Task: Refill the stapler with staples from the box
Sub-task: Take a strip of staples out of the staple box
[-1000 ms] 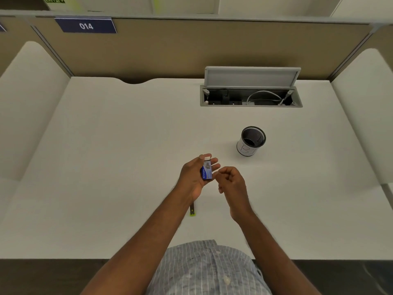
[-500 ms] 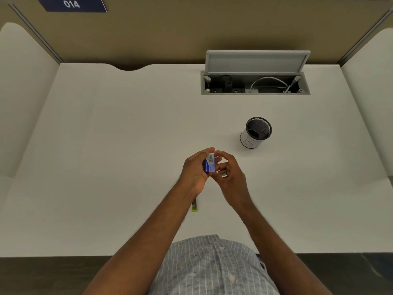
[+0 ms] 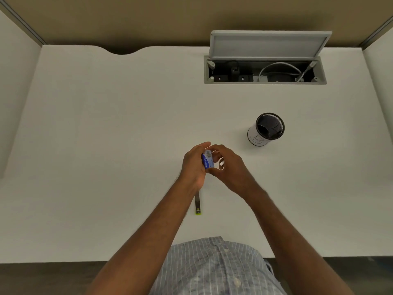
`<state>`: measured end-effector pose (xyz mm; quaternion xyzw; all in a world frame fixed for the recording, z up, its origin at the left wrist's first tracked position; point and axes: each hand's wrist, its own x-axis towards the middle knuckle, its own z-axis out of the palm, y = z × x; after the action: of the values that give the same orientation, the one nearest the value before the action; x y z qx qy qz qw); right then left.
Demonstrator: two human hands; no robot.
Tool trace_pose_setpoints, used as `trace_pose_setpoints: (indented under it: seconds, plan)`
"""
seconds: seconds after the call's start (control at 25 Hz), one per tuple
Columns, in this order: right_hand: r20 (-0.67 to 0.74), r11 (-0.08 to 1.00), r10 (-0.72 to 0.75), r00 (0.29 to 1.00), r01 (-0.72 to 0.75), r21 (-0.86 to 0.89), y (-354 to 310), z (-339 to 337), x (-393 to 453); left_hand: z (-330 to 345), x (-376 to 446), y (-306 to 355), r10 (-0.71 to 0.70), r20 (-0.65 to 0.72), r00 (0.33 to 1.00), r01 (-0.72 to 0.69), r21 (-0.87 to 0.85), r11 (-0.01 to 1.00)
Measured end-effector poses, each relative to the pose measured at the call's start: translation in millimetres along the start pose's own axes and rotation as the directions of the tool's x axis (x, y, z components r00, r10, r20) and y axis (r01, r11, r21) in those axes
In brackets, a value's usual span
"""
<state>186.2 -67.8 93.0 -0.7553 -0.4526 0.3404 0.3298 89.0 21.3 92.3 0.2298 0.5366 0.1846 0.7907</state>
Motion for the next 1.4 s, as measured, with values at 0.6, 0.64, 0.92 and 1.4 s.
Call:
trace_pose_setpoints:
  seconds: [0.6,0.64,0.92,1.4]
  plan:
    - [-0.209,0.942,0.335,0.919,-0.321,0.099,28.1,2.7,104.5,-14.8,81.3,63.3,0.461,0.034,0.887,-0.406,0.535,0.741]
    - [-0.255,0.949,0.314,0.915,-0.314,0.043,32.5,-1.4,114.4,-27.8,89.6,67.0,0.55,0.056,0.833,-0.439,0.67,0.598]
    - [-0.312,0.974,0.196,0.93,-0.222,-0.051,49.1,1.9,148.8,-90.1,111.6,32.8,0.578,0.358,0.733,-0.38,0.921,-0.088]
    - [-0.378,0.905,0.414,0.828,-0.33,0.267,62.2,18.3,60.6,-96.0,101.1,15.9,0.599,0.381,0.705,-0.31,0.924,-0.223]
